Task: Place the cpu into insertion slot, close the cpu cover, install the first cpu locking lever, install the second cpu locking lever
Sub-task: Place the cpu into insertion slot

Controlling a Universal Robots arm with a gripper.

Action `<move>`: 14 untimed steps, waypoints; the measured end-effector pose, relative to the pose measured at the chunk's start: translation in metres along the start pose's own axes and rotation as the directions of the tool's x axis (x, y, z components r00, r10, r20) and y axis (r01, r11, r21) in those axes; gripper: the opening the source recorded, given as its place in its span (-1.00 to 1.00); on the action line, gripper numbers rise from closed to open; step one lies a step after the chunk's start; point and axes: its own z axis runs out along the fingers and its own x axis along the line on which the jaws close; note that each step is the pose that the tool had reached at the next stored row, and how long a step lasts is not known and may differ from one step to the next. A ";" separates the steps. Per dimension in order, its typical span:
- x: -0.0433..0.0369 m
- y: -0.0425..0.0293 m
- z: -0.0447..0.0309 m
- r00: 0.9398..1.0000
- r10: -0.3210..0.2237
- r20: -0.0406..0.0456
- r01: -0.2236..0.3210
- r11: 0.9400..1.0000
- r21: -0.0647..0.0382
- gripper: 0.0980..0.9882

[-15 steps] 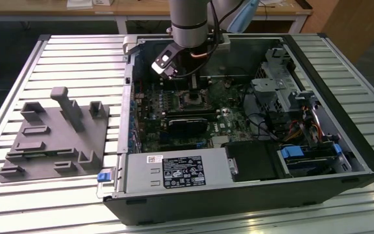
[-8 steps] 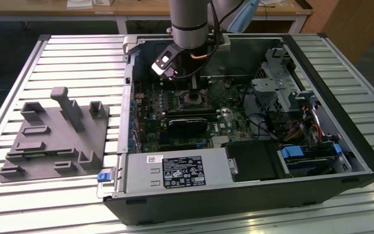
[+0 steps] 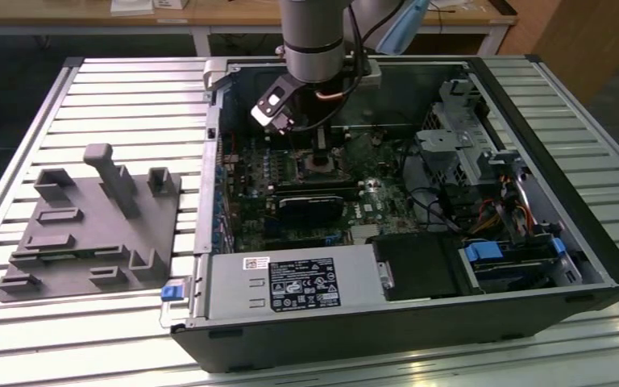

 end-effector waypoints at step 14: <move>0.0000 -0.0002 0.0019 1.000 0.000 0.000 0.000 1.000 0.000 -0.98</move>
